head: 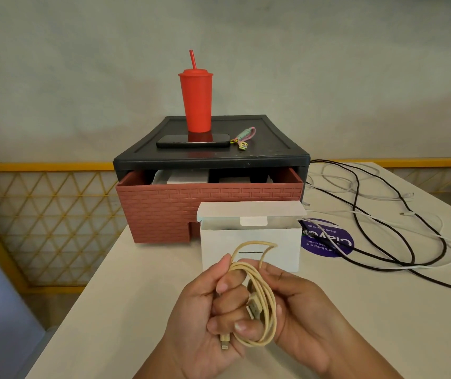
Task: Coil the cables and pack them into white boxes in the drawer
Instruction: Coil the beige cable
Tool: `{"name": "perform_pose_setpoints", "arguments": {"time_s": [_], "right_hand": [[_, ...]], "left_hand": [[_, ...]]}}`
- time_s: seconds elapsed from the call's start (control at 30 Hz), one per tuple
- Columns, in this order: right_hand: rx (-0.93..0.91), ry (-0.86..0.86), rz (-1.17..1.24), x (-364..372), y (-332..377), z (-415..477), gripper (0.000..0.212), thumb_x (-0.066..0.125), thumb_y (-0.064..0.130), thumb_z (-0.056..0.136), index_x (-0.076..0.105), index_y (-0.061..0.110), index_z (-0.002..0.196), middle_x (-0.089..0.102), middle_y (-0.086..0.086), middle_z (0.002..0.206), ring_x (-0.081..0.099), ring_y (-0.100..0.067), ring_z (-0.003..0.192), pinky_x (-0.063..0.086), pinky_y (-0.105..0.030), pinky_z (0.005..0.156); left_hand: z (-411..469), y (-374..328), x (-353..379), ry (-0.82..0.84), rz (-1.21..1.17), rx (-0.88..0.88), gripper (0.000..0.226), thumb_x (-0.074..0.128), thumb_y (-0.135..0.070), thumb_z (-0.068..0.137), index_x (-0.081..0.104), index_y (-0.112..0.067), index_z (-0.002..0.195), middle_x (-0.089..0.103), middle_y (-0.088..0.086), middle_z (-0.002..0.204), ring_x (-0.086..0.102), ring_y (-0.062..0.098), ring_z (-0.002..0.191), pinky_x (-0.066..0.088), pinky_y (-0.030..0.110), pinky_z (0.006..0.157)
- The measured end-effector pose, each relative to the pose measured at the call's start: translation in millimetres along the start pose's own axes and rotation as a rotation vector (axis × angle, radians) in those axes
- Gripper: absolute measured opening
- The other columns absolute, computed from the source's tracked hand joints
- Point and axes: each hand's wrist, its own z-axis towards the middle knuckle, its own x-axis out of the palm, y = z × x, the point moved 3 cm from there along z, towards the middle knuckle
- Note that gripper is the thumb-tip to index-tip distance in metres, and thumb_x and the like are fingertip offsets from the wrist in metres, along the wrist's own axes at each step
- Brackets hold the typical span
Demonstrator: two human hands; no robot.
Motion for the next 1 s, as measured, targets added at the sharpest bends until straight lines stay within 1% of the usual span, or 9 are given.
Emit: {"name": "perform_pose_setpoints", "arguments": {"time_s": [0.1,0.17,0.27,0.33,0.43,0.6,0.73,0.8,1.0], "right_hand": [[0.01,0.089,-0.07,4.5,-2.1,-1.1,0.04,0.055,0.001,0.078,0.053,-0.017,0.113,0.051,-0.033,0.101,0.049,-0.047,0.092,0.057,-0.033,0.049],[-0.044,0.069,-0.163,5.6,1.4,-3.8,0.036,0.058,-0.003,0.07,0.058,-0.018,0.102,0.054,-0.028,0.092,0.053,-0.04,0.082,0.058,-0.033,0.056],[-0.05,0.008,-0.224,4.4,1.5,-6.0,0.048,0.06,0.01,0.064,0.057,-0.018,0.103,0.054,-0.025,0.088,0.058,-0.032,0.065,0.052,-0.031,0.058],[-0.05,-0.018,-0.196,6.2,0.0,-7.2,0.051,0.054,0.024,0.066,0.058,-0.01,0.103,0.055,-0.019,0.08,0.057,-0.024,0.052,0.046,-0.03,0.056],[-0.078,-0.019,-0.275,8.7,-0.2,-8.1,0.043,0.06,0.025,0.068,0.06,-0.001,0.103,0.054,-0.01,0.068,0.054,-0.016,0.051,0.044,-0.025,0.049],[-0.072,-0.077,-0.458,8.1,-6.4,-5.3,0.032,0.071,0.035,0.074,0.063,0.012,0.095,0.054,0.001,0.058,0.053,-0.006,0.055,0.043,-0.022,0.048],[0.0,-0.115,-0.466,7.1,-7.1,-6.1,0.031,0.059,0.037,0.073,0.058,0.012,0.091,0.056,-0.001,0.058,0.055,-0.012,0.053,0.044,-0.024,0.046],[0.02,-0.126,-0.468,7.3,-7.2,-6.6,0.023,0.055,0.032,0.084,0.057,0.011,0.091,0.056,-0.003,0.059,0.055,-0.018,0.05,0.044,-0.025,0.045],[0.008,-0.181,-0.471,4.6,-9.3,-5.3,0.017,0.049,0.019,0.094,0.057,0.007,0.086,0.058,-0.008,0.064,0.055,-0.017,0.046,0.047,-0.024,0.045]], "left_hand": [[-0.5,-1.0,-3.4,0.036,-0.006,0.018,0.036,0.04,-0.03,0.099,0.055,-0.007,0.076,0.031,0.0,0.055,0.03,0.013,0.046,0.042,0.023,0.069],[-1.6,-6.0,-5.5,-0.015,0.011,0.055,0.035,0.043,-0.03,0.098,0.057,-0.007,0.076,0.03,0.0,0.054,0.03,0.013,0.046,0.044,0.024,0.069],[-3.2,-11.4,-2.4,-0.32,0.128,0.139,0.034,0.069,-0.029,0.077,0.051,-0.01,0.056,0.02,-0.003,0.044,0.02,0.012,0.034,0.045,0.025,0.048],[-5.7,-11.6,2.1,-0.486,0.22,0.214,0.036,0.066,-0.031,0.068,0.043,-0.013,0.047,0.018,-0.006,0.038,0.018,0.008,0.027,0.039,0.025,0.039],[-5.8,-10.8,4.0,-0.59,0.297,0.242,0.044,0.058,-0.032,0.08,0.04,-0.014,0.045,0.019,-0.005,0.036,0.023,0.008,0.025,0.039,0.025,0.038],[-6.1,-12.2,2.0,-0.622,0.436,0.265,0.037,0.047,-0.034,0.077,0.04,-0.015,0.045,0.017,-0.006,0.037,0.019,0.008,0.029,0.039,0.024,0.042],[-6.0,-11.9,1.1,-0.642,0.573,0.268,0.039,0.053,-0.034,0.077,0.041,-0.017,0.044,0.018,-0.005,0.037,0.021,0.009,0.03,0.036,0.024,0.041],[-6.1,-12.3,-0.5,-0.644,0.654,0.278,0.041,0.06,-0.03,0.077,0.041,-0.017,0.044,0.018,-0.004,0.038,0.02,0.01,0.032,0.037,0.024,0.041],[-5.5,-17.2,-3.9,-0.633,0.875,0.277,0.035,0.047,-0.037,0.075,0.041,-0.02,0.045,0.02,-0.004,0.04,0.018,0.01,0.035,0.038,0.022,0.046]]}}
